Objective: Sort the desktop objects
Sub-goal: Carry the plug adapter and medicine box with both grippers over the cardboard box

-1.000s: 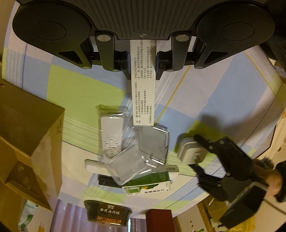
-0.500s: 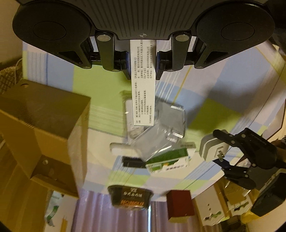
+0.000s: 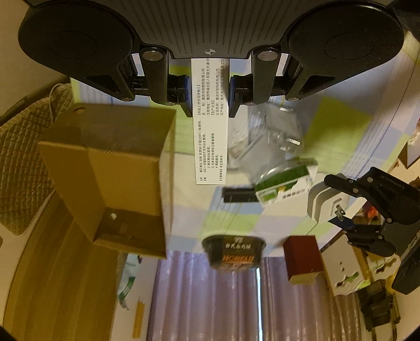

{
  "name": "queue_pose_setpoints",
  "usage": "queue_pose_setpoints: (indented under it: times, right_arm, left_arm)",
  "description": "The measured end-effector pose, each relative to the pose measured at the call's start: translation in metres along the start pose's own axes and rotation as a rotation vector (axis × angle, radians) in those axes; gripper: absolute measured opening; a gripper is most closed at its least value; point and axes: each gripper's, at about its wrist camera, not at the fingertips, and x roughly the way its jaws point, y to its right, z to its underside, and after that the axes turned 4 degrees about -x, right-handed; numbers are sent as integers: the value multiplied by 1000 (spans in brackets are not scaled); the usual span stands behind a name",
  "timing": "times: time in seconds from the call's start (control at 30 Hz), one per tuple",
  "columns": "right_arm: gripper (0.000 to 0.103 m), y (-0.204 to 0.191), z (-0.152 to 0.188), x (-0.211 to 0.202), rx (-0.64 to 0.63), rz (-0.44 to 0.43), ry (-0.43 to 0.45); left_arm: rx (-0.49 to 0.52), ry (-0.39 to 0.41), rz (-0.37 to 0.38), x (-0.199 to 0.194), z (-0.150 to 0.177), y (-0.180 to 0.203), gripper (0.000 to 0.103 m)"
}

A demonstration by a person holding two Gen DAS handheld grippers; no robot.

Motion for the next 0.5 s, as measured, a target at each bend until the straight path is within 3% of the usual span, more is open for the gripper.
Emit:
queue_pose_setpoints:
  times: [0.5]
  right_arm:
    - [25,63,-58,-3,-76,10,82]
  left_arm:
    - [0,98,-33,16,-84,15,60]
